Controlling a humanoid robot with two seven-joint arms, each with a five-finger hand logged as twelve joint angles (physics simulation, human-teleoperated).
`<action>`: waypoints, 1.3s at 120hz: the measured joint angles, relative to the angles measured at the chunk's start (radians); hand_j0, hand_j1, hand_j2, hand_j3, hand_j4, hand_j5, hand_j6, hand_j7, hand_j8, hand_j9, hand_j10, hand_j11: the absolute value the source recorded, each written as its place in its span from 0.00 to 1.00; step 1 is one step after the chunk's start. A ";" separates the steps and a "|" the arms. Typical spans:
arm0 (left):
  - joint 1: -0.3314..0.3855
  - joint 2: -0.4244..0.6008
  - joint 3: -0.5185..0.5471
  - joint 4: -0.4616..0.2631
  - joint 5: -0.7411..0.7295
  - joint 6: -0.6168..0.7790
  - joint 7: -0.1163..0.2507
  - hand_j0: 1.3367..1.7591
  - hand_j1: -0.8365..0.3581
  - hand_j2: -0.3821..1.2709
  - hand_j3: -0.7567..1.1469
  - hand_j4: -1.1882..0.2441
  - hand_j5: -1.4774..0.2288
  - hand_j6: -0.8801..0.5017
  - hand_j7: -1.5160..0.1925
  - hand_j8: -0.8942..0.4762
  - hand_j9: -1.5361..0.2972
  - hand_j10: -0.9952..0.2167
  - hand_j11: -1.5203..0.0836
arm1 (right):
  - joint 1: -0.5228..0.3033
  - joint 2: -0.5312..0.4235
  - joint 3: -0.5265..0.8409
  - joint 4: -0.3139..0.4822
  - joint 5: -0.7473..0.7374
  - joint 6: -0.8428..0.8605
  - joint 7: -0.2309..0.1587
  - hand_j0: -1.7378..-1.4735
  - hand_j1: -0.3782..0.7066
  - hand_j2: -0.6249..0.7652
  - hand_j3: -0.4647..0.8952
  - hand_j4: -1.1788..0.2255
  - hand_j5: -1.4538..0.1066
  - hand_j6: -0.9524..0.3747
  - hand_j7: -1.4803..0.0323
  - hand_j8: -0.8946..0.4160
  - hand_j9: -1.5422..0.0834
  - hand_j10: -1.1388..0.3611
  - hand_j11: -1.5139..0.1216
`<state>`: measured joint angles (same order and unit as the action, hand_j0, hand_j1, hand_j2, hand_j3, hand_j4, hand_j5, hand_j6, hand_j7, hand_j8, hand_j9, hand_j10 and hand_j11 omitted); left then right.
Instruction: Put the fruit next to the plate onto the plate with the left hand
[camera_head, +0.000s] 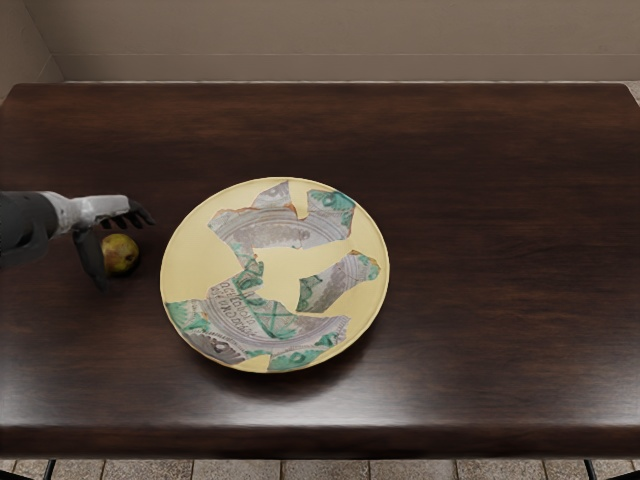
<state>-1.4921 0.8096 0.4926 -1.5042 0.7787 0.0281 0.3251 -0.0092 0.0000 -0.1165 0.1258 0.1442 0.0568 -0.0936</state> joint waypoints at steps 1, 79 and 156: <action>0.001 -0.001 0.000 0.002 0.002 0.001 0.000 0.76 0.76 0.26 0.40 0.66 0.69 0.46 0.71 0.48 0.67 0.62 0.76 | 0.000 0.000 0.000 0.000 0.000 0.000 0.000 0.30 0.07 0.44 0.34 0.81 0.90 0.69 0.95 0.66 0.92 0.74 0.90; 0.052 -0.043 0.001 0.053 0.091 0.073 -0.001 0.76 0.75 0.26 0.40 0.66 0.68 0.46 0.71 0.48 0.67 0.62 0.76 | 0.000 0.000 0.000 0.000 0.000 0.000 0.000 0.30 0.07 0.44 0.34 0.81 0.90 0.69 0.95 0.66 0.92 0.74 0.90; 0.073 -0.036 0.044 0.008 0.092 0.216 -0.003 0.76 0.74 0.26 0.40 0.65 0.67 0.45 0.69 0.47 0.66 0.61 0.74 | 0.000 0.000 0.000 0.000 0.000 0.000 0.000 0.30 0.07 0.44 0.34 0.81 0.90 0.69 0.95 0.66 0.92 0.74 0.90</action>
<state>-1.4189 0.7731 0.5367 -1.4961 0.8709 0.2438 0.3221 -0.0092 0.0000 -0.1165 0.1258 0.1442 0.0568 -0.0936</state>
